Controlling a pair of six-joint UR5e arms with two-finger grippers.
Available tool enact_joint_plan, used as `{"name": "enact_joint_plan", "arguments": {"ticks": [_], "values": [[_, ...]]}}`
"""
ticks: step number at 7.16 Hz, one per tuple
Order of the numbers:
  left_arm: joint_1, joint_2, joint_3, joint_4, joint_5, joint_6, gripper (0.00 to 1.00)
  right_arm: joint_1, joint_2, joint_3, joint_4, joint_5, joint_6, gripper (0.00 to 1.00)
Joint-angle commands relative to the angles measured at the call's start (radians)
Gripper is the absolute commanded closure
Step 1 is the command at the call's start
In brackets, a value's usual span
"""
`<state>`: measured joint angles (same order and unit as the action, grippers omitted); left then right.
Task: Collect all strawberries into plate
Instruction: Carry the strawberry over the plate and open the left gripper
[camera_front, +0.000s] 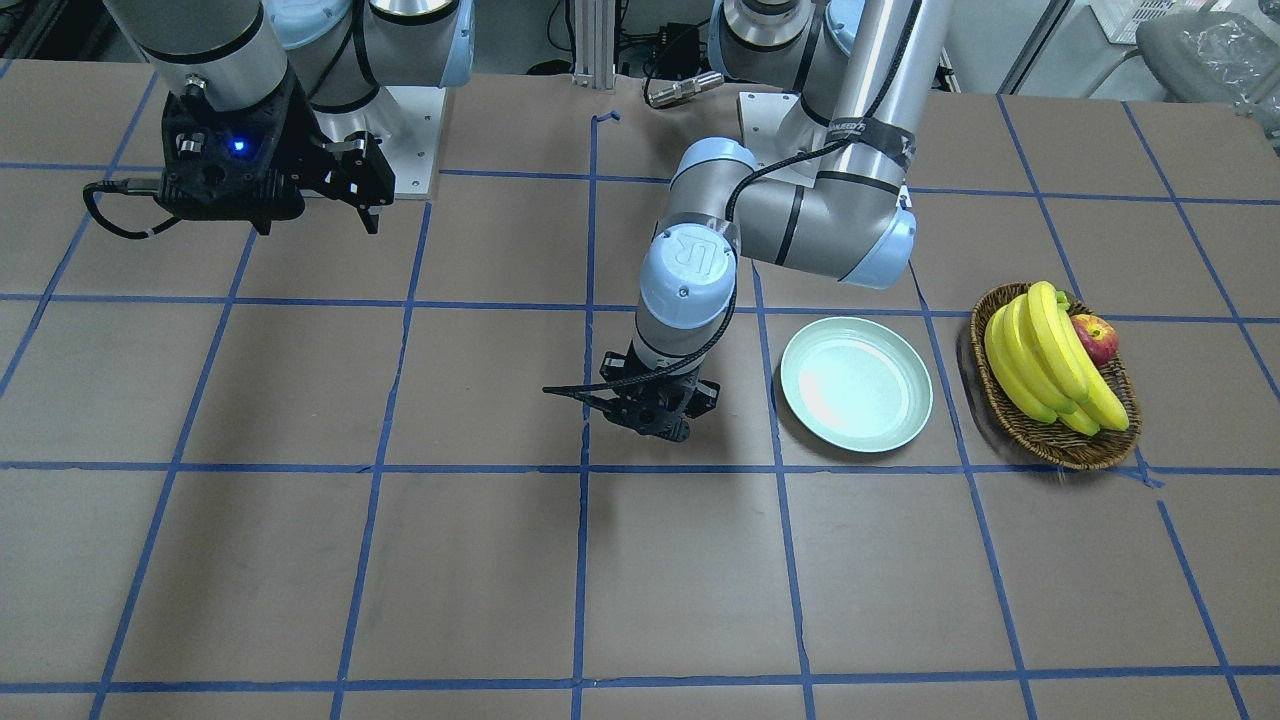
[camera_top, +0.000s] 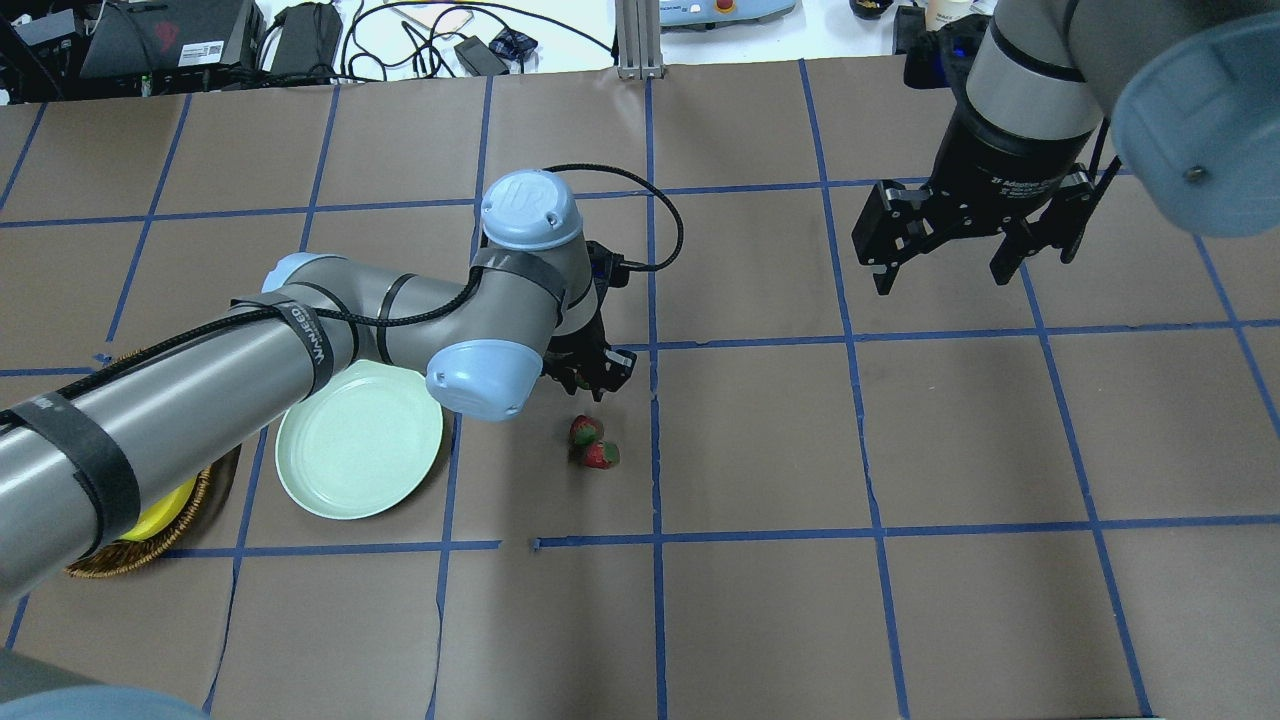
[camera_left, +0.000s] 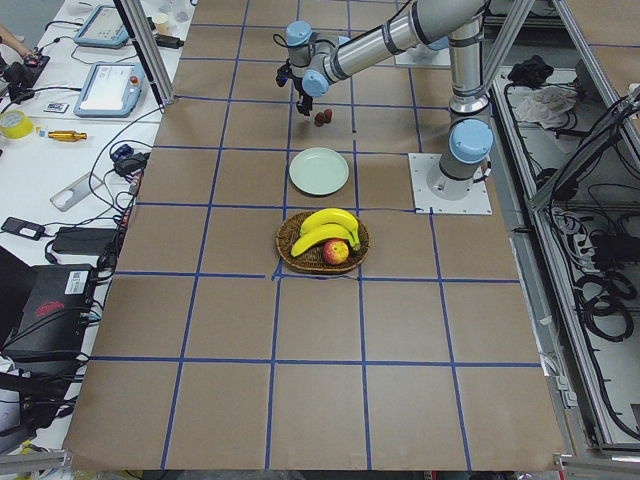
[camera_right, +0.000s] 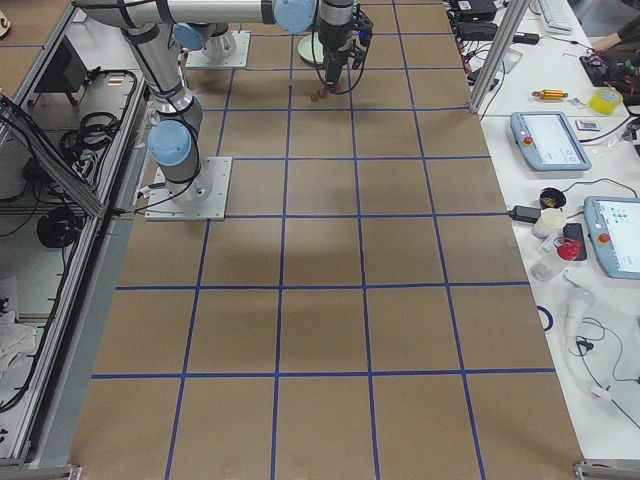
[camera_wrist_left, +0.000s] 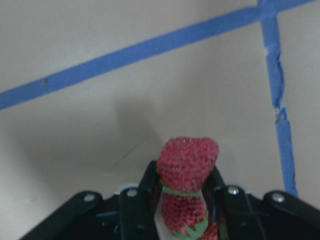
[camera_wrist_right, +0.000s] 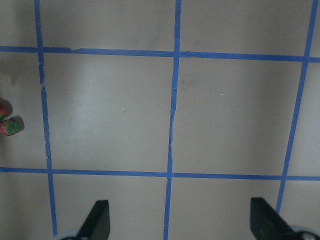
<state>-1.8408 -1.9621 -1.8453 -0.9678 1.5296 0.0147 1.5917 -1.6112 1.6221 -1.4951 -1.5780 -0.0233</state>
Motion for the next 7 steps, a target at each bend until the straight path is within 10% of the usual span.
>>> {"name": "enact_joint_plan", "arguments": {"ticks": [1,6,7], "values": [[0.124,0.067,0.002,-0.058,0.003,0.068,0.99,0.001,0.001,-0.001,-0.001,0.001,0.003,0.00],[0.350,0.161,-0.175,-0.130,0.138,0.110,0.95,0.001,0.002,0.004,-0.001,-0.022,-0.006,0.00],[0.347,0.158,-0.175,-0.152,0.133,0.096,0.23,0.001,0.004,0.005,-0.001,-0.020,-0.007,0.00]]}}
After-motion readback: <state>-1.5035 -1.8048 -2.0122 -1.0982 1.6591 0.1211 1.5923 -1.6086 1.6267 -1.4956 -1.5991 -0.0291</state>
